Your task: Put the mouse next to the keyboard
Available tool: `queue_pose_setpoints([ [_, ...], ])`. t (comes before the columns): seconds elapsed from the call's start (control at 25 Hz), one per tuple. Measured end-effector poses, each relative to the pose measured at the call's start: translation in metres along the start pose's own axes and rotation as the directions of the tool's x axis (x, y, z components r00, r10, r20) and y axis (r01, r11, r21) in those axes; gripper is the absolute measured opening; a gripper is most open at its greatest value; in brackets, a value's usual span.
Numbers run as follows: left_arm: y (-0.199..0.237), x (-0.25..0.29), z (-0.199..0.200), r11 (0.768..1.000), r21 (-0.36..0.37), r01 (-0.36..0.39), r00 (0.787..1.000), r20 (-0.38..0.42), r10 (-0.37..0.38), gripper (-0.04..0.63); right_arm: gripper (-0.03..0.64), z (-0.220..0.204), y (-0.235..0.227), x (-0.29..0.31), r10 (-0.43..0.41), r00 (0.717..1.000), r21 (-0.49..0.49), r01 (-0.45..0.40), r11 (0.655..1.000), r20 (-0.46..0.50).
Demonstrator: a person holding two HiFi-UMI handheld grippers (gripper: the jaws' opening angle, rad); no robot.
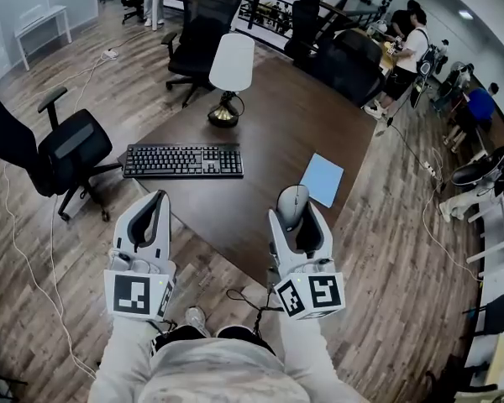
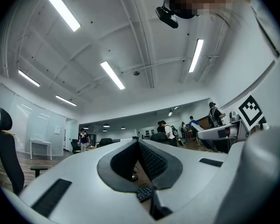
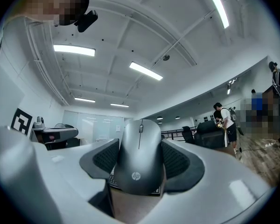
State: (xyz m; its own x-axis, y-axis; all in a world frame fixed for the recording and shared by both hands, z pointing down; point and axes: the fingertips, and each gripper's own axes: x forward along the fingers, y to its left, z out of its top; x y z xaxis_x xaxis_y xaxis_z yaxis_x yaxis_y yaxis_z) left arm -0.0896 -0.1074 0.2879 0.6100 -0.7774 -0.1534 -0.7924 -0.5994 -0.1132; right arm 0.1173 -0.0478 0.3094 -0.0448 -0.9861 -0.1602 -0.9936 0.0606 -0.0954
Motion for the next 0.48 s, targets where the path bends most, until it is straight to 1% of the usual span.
queue_pose_setpoints([
  [0.48, 0.046, 0.020, -0.011, 0.999, -0.011, 0.041, 0.999, 0.015, -0.041, 0.005, 0.298, -0.004, 0.019, 0.033, -0.058, 0.998, -0.001, 0.058, 0.998, 0.018],
])
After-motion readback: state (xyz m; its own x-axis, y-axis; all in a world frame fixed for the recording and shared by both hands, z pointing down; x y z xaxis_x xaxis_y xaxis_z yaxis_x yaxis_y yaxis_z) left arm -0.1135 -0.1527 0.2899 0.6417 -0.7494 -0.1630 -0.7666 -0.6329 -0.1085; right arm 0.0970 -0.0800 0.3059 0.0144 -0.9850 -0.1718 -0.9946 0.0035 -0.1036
